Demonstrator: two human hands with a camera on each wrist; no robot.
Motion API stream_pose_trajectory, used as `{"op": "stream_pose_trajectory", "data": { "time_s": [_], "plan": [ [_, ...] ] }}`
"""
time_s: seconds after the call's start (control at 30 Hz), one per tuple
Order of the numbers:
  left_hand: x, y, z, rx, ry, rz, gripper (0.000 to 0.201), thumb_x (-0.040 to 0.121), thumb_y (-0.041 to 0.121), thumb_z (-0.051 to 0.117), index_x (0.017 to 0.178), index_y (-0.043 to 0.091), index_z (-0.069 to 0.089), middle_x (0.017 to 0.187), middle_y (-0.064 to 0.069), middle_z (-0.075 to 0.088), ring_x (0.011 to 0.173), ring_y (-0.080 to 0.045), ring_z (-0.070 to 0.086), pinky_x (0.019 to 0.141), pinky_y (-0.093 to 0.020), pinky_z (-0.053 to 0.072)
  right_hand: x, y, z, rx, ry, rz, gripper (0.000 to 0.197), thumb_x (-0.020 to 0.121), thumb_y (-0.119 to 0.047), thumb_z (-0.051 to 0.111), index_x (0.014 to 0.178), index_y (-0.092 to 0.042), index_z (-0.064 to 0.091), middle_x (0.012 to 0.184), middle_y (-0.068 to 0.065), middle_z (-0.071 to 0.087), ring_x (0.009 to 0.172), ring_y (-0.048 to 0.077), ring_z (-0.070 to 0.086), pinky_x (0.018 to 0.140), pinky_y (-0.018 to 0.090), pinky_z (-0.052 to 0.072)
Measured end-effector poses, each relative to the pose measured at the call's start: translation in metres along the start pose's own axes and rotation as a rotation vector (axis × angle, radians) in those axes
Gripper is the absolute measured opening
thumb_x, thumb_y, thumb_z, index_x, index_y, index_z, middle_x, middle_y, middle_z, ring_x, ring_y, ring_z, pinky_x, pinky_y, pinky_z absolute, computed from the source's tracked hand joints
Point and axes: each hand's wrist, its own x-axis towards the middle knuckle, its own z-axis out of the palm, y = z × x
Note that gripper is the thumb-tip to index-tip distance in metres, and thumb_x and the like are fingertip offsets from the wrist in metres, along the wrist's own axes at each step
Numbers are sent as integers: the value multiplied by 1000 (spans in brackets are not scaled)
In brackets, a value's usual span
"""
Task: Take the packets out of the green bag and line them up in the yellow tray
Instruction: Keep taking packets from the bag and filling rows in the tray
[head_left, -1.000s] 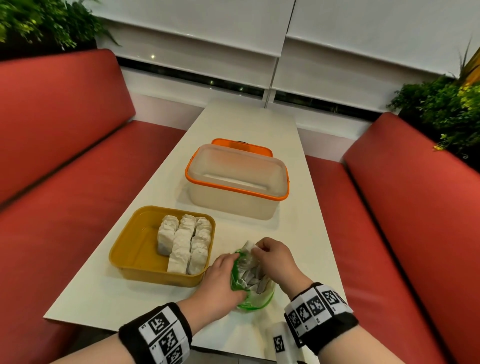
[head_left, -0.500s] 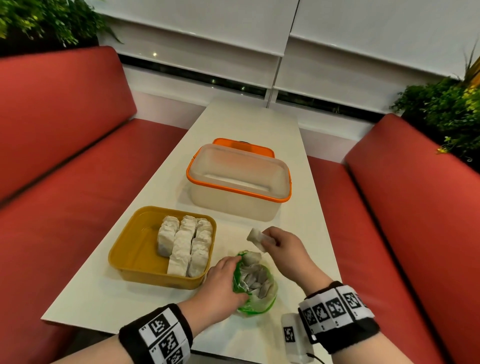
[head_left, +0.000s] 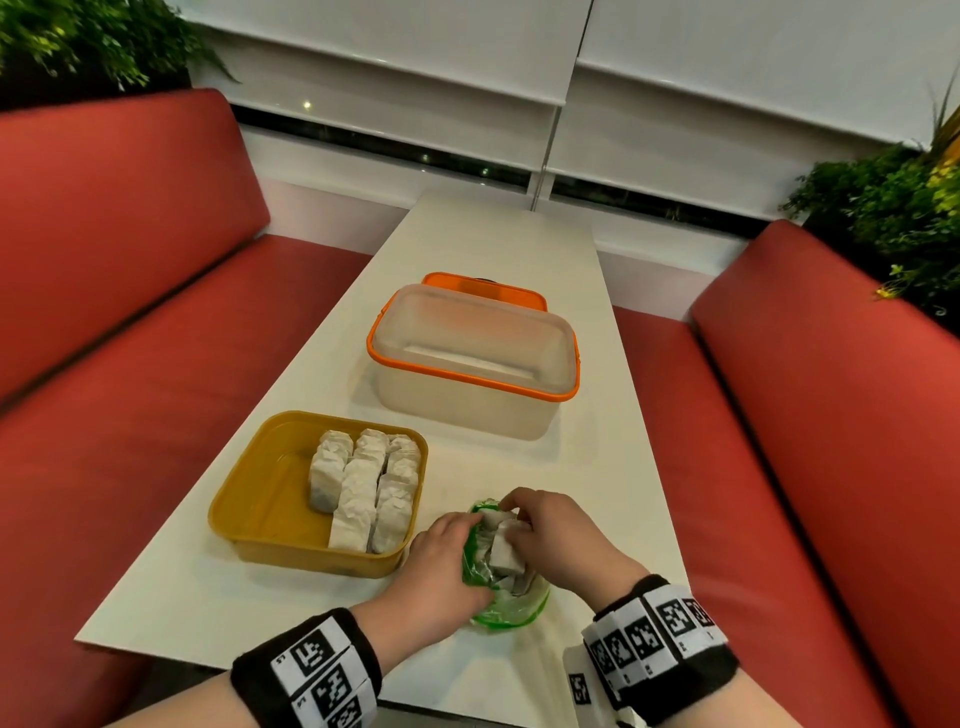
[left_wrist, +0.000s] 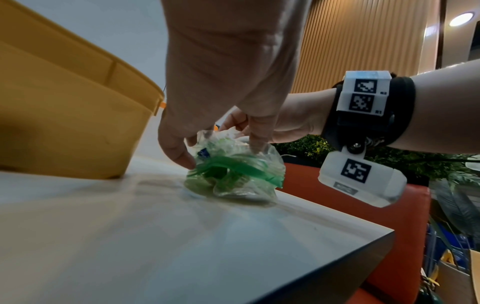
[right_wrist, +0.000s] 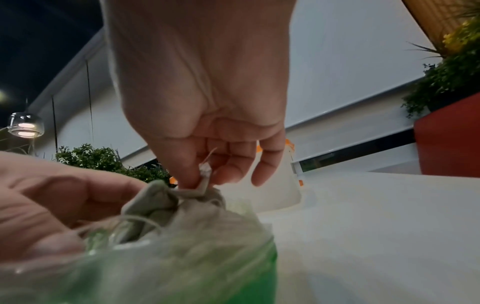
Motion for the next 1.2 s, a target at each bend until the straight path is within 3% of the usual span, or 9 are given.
{"op": "stream_pose_trajectory", "data": {
  "time_s": [0.1, 0.23, 0.4, 0.5, 0.67, 0.8, 0.9, 1.1, 1.2],
  "plan": [
    [-1, 1, 0, 7, 5, -4, 86, 72, 31, 70, 145, 23, 24, 146, 5, 29, 134, -16, 31, 111, -24, 25, 1, -2, 2, -9, 26, -16, 17, 84, -17, 51, 97, -16, 63, 98, 6, 66, 92, 26, 58, 71, 31, 41],
    [-1, 2, -1, 0, 3, -7, 88, 72, 31, 69, 146, 22, 22, 147, 4, 29, 134, -16, 30, 111, -25, 25, -2, 0, 0, 70, 95, -28, 14, 84, -14, 53, 93, -18, 62, 92, 0, 55, 87, 20, 54, 72, 30, 40],
    [-5, 8, -4, -107, 52, 1, 88, 78, 27, 68, 148, 26, 16, 150, 4, 26, 138, -15, 25, 114, -27, 23, -12, 6, -12, 304, 191, -47, 14, 87, -13, 56, 80, -26, 56, 82, -5, 59, 71, 2, 49, 63, 13, 37],
    [-8, 16, -11, -280, 151, 74, 72, 87, 24, 62, 146, 33, 21, 145, 10, 30, 137, -9, 27, 114, -29, 25, -18, 12, -19, 498, 146, -23, 17, 87, -11, 58, 79, -26, 59, 76, -4, 62, 69, 7, 52, 67, 20, 40],
    [-3, 30, -23, -687, 55, 77, 47, 88, 14, 63, 124, 38, 46, 121, 9, 55, 113, -5, 54, 92, -20, 46, -26, 16, -23, 749, 62, -26, 18, 85, -7, 55, 80, -22, 64, 75, -3, 63, 72, 11, 54, 69, 27, 42],
    [3, 35, -23, -683, 22, 22, 23, 80, 17, 66, 96, 33, 64, 98, -3, 68, 95, -19, 63, 88, -37, 52, -26, 11, -17, 748, 85, 22, 20, 87, 1, 53, 83, -17, 63, 74, -2, 62, 69, 12, 54, 64, 27, 44],
    [6, 36, -23, -691, 56, -47, 5, 80, 21, 68, 83, 21, 64, 80, -8, 66, 75, -20, 60, 79, -43, 53, -23, 11, -10, 710, 141, 75, 21, 86, -2, 57, 90, -21, 63, 74, -1, 60, 66, 12, 55, 62, 26, 46],
    [9, 33, -29, -943, 61, -157, 12, 90, 3, 59, 81, 9, 55, 73, -8, 58, 60, -15, 58, 55, -25, 52, -28, 19, -12, 697, 233, 129, 21, 88, -4, 59, 87, -24, 66, 73, -6, 62, 64, 7, 55, 58, 18, 43],
    [9, 30, -32, -1033, 3, -176, 19, 85, -10, 58, 89, 8, 54, 79, -12, 58, 65, -18, 58, 58, -26, 52, -36, 17, -22, 739, 196, 98, 23, 88, -2, 58, 83, -23, 67, 76, -5, 64, 67, 7, 55, 60, 18, 45]
  ]
}}
